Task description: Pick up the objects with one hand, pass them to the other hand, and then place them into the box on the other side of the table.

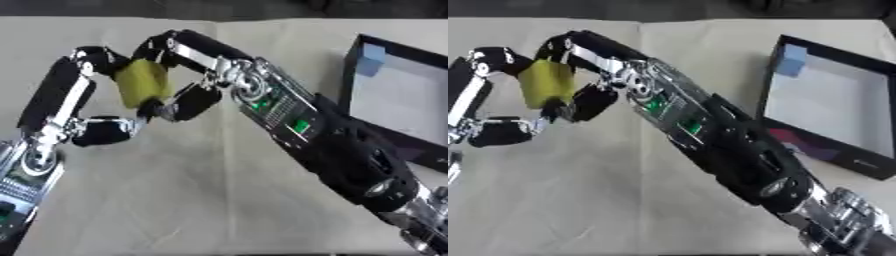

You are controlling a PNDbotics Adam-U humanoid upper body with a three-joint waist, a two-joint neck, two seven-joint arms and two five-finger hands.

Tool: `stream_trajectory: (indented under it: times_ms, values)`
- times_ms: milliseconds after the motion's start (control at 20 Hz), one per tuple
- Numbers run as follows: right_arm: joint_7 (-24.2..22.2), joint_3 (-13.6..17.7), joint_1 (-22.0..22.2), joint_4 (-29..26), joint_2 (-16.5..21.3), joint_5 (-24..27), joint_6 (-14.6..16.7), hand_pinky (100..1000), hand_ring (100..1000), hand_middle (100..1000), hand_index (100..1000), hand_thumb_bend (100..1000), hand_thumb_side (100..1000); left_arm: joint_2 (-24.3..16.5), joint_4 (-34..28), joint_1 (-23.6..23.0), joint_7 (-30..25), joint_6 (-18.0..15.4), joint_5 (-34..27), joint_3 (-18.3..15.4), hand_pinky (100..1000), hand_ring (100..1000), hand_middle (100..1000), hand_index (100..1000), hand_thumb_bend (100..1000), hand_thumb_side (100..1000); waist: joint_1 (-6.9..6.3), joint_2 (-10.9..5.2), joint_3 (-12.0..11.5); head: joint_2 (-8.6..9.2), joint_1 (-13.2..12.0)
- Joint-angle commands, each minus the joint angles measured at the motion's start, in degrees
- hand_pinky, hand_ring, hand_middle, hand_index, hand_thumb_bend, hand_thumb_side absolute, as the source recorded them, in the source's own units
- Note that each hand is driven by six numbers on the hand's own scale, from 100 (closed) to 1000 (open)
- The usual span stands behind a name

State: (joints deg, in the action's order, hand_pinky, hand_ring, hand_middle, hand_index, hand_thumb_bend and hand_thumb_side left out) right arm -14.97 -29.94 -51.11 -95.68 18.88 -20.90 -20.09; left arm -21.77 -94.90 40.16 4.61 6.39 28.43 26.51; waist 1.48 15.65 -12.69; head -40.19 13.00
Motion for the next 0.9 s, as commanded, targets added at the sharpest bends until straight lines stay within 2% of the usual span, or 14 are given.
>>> stream_trajectory:
  times_ms: [50, 150, 200, 250, 300, 400, 500, 600, 900]
  values:
    - [2.3, 0.2, -1.0, 0.0, 0.2, 1.9, -0.6, 761, 554, 305, 472, 100, 100, -0.5, -2.5, 1.2, 0.8, -0.3, -1.3, 0.0, 682, 543, 491, 520, 100, 100, -0.25, -1.5, -0.1, -0.04, 0.0]
    - [2.4, 0.0, -0.9, 0.0, 0.3, 3.6, -0.6, 749, 519, 255, 431, 221, 100, -0.5, -2.5, 1.1, 1.1, 0.0, -1.7, 0.0, 686, 550, 502, 579, 100, 100, -0.27, -1.51, 0.0, -0.05, 0.1]
    - [2.4, 0.0, -0.8, -0.1, 0.4, 4.5, -0.6, 746, 513, 247, 423, 239, 100, -0.5, -2.4, 1.0, 1.5, 0.4, -1.9, -0.1, 690, 560, 518, 623, 134, 100, -0.27, -1.52, 0.0, -0.05, 0.1]
    - [2.4, 0.1, -0.8, -0.2, 0.5, 5.4, -0.7, 744, 508, 240, 417, 263, 100, -0.6, -2.1, 0.9, 1.9, 1.0, -2.3, -0.2, 701, 580, 547, 689, 219, 100, -0.28, -1.53, 0.0, -0.05, 0.1]
    - [2.5, 0.3, -0.7, -0.3, 0.7, 6.0, -0.7, 742, 504, 236, 413, 279, 100, -0.7, -1.8, 0.8, 2.3, 1.7, -2.6, -0.3, 723, 621, 606, 808, 338, 198, -0.29, -1.55, 0.0, -0.04, 0.1]
    - [2.9, 0.7, -0.5, -0.9, 1.4, 7.0, -0.9, 740, 501, 234, 412, 279, 100, -1.0, -0.7, 0.4, 2.5, 4.0, -3.0, -0.5, 756, 694, 699, 921, 482, 369, -0.32, -1.61, 0.1, 0.02, 0.1]
    - [3.3, 1.5, -0.1, -1.8, 2.3, 7.6, -1.2, 737, 498, 233, 411, 281, 100, -1.4, 0.6, 0.0, 2.3, 7.3, -3.6, -1.1, 767, 712, 720, 954, 550, 415, -0.33, -1.7, 0.2, 0.1, 0.0]
    - [3.6, 2.3, 0.3, -2.7, 3.2, 8.0, -1.6, 734, 494, 231, 410, 281, 100, -1.8, 0.7, -0.3, 2.4, 9.1, -3.4, -1.7, 772, 718, 727, 960, 604, 436, -0.32, -1.77, 0.3, 0.17, -0.1]
    - [4.6, 5.1, 2.1, -5.1, 6.3, 9.9, -2.9, 731, 489, 229, 409, 281, 100, -3.3, 0.3, -1.4, 1.5, 10.5, -2.0, -2.9, 780, 729, 738, 970, 658, 420, -0.33, -1.78, 0.6, 0.33, -0.2]
